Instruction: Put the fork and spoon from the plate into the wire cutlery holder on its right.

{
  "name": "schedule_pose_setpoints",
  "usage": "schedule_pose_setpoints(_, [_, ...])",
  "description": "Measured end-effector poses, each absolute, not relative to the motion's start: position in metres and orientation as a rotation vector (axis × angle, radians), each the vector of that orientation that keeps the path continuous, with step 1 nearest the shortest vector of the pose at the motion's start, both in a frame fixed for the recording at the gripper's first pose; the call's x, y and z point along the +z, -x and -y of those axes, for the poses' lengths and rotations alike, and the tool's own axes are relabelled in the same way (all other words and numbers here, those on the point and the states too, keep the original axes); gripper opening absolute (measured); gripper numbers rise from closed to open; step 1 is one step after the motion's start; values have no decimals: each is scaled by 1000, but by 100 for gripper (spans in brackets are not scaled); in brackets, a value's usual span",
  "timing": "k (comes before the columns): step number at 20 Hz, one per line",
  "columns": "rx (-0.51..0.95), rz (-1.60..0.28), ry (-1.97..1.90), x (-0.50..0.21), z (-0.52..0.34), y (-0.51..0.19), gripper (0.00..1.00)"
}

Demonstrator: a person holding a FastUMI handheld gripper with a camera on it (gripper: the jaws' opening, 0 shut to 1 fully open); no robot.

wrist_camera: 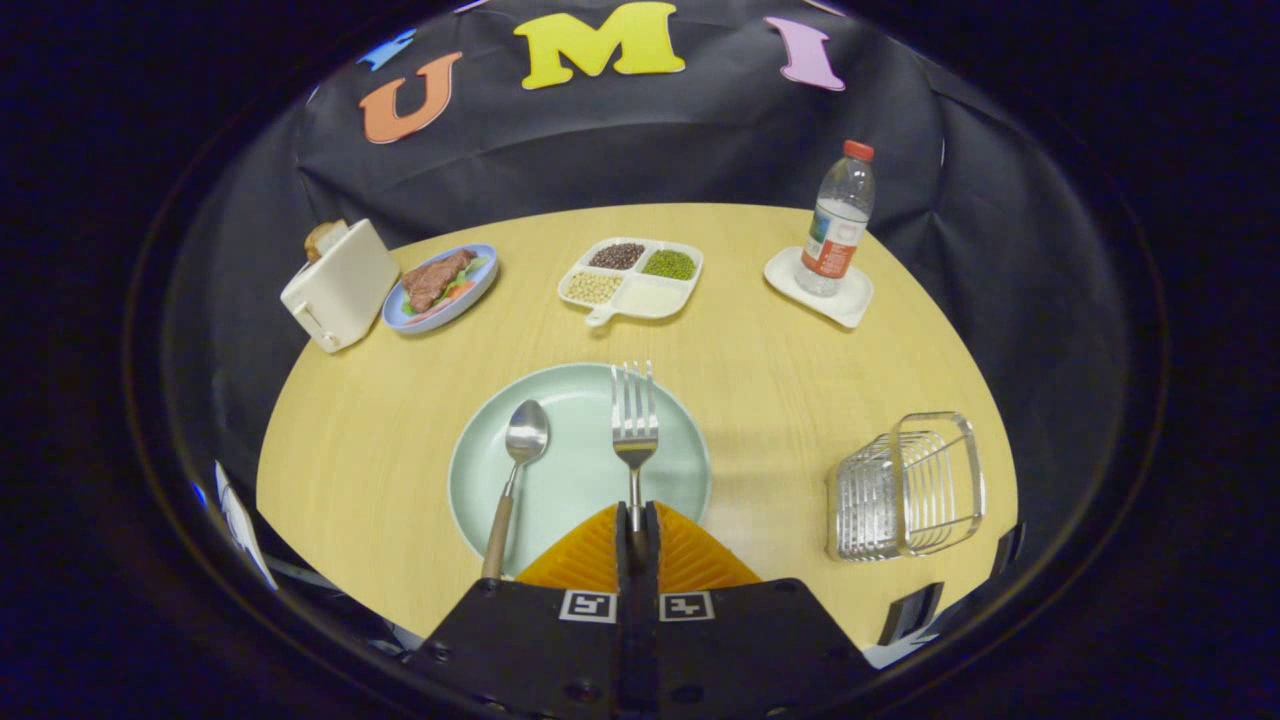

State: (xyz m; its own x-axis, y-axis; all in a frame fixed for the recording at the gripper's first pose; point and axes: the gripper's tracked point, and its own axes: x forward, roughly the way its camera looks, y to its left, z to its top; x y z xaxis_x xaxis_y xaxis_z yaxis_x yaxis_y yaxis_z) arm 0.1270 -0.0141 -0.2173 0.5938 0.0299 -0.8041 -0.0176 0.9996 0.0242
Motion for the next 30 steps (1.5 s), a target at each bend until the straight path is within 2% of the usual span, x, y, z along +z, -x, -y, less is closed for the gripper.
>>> schedule_pose_setpoints(6, [-24, -889, -23, -187, 72, -105, 1])
schedule_pose_setpoints(13, [-89, -920, -65, -182, 139, -74, 1])
schedule_pose_setpoints(20, [-111, -958, -98, -191, 170, -70, 1])
schedule_pose_setpoints(22, [-114, -944, -103, -187, 173, -71, 4])
schedule_pose_setpoints(24, [-121, -903, -97, -176, 175, -73, 11])
schedule_pose_setpoints(26, [-110, -847, -96, -165, 169, -77, 23])
schedule_pose_setpoints(28, [-133, -798, -83, -156, 172, -80, 65])
schedule_pose_setpoints(30, [-137, -745, -75, -145, 168, -81, 76])
